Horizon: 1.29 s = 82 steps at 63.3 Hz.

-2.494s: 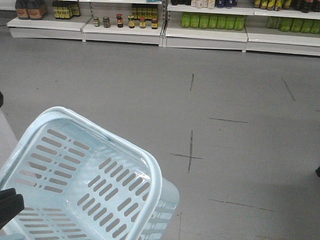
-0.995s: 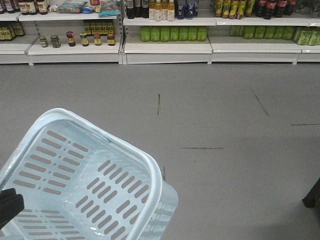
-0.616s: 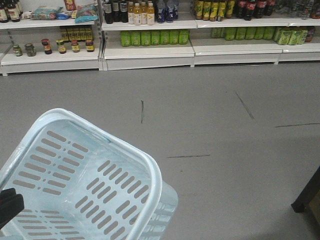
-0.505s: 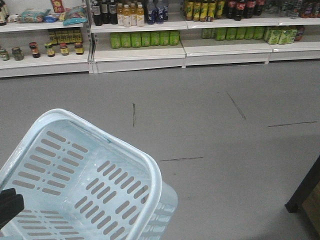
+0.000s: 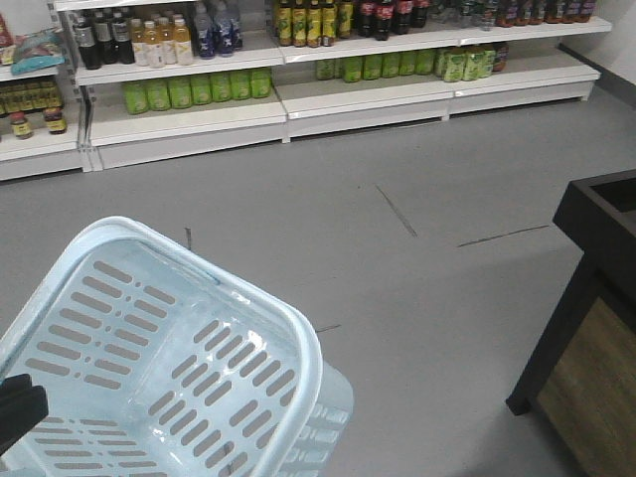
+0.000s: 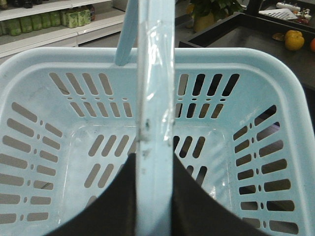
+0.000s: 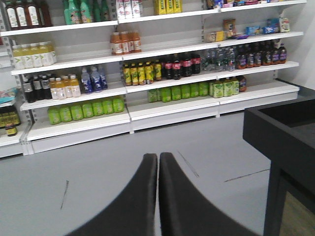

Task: Pick three apples into basket with both arms
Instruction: 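Drive the base with the held basket toward the apple table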

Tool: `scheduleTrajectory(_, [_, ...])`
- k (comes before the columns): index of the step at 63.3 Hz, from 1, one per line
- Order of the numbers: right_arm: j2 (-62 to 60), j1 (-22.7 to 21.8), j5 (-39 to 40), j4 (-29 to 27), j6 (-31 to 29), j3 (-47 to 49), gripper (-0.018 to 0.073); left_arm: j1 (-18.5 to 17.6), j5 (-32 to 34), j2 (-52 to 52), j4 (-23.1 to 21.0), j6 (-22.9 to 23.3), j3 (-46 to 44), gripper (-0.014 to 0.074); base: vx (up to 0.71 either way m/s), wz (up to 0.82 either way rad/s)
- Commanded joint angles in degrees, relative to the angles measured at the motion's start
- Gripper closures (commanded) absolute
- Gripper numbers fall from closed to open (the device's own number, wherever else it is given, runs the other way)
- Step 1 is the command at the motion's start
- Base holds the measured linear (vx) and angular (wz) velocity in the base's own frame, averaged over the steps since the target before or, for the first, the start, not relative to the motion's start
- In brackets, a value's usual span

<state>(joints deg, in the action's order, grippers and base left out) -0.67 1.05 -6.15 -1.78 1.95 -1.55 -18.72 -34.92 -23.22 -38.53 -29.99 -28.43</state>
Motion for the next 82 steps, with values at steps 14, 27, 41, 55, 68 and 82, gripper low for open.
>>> scheduleTrajectory(14, [-0.78,-0.41,3.85,0.64,-0.46,-0.85,0.0564,-0.09,4.77,-0.29,-2.62,0.40,-1.59,0.0603,0.17,-0.40])
scheduleTrajectory(27, [-0.78,-0.41,3.85,0.64,-0.46,-0.85,0.0564,-0.09,4.77,-0.29,-2.62,0.40,-1.59,0.0603,0.16,-0.45])
scheduleTrajectory(41, [-0.78,-0.41,3.85,0.64,-0.46,-0.85,0.0564,-0.09,4.77,-0.29,-2.62,0.40,-1.59,0.0603,0.14,-0.51])
scheduleTrajectory(55, [-0.78,-0.41,3.85,0.64,-0.46,-0.85,0.0564,-0.09,4.77,-0.29,-2.62,0.40,-1.59,0.0603,0.13,-0.51])
scheduleTrajectory(68, [-0.78,-0.41,3.85,0.64,-0.46,-0.85,0.0564,-0.09,4.77,-0.29,-2.62,0.40,-1.59,0.0603,0.13,-0.49])
scheduleTrajectory(82, [-0.78,-0.41,3.85,0.64,-0.46,-0.85,0.0564,-0.09,4.77,-0.29,-2.62,0.40,-1.59,0.0603,0.12,-0.45])
